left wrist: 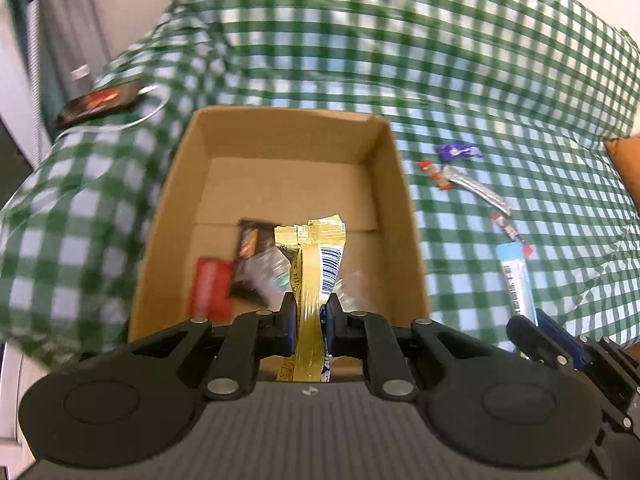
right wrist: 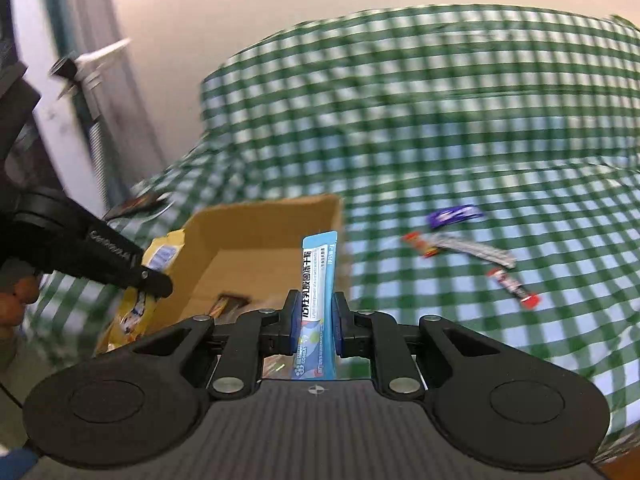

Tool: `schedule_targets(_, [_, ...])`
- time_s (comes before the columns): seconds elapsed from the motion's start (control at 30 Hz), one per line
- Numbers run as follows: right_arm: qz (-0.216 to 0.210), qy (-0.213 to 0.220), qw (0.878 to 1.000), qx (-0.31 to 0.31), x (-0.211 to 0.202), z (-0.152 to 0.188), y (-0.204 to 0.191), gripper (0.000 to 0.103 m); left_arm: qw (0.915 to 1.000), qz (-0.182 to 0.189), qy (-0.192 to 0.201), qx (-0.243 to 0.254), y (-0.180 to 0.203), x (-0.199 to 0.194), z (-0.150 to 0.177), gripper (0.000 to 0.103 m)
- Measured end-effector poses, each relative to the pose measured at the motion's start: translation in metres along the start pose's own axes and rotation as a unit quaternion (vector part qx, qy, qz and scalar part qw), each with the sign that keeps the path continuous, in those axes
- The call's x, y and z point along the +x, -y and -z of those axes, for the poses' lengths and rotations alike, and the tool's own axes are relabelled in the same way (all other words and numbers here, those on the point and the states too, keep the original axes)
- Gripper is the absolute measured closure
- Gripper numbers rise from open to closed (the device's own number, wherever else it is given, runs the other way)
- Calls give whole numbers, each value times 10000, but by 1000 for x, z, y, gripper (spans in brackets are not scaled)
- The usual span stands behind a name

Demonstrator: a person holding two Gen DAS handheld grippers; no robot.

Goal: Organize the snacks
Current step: 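Carry the yellow bar and blue stick over the box with both grippers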

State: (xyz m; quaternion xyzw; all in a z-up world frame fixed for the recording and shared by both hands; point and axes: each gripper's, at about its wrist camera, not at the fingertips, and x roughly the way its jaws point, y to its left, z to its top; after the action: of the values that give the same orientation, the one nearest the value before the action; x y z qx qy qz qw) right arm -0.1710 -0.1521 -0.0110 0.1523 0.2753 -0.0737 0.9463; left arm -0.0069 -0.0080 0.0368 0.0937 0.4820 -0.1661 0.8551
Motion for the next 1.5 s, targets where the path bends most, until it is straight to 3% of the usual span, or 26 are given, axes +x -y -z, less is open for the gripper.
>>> schedule_targets(0.27, [-30, -156, 9980, -609, -11, 13, -55, 86, 9995, 58, 268, -165, -42, -24, 45, 88])
schedule_targets(0.57, [122, -207, 9947, -996, -21, 20, -90, 85, 9984, 249, 399, -325, -57, -23, 62, 88])
schedule_targets(1.5, [191, -261, 9912, -1286, -14, 20, -104, 85, 9974, 313, 413, -503, -67, -17, 64, 88])
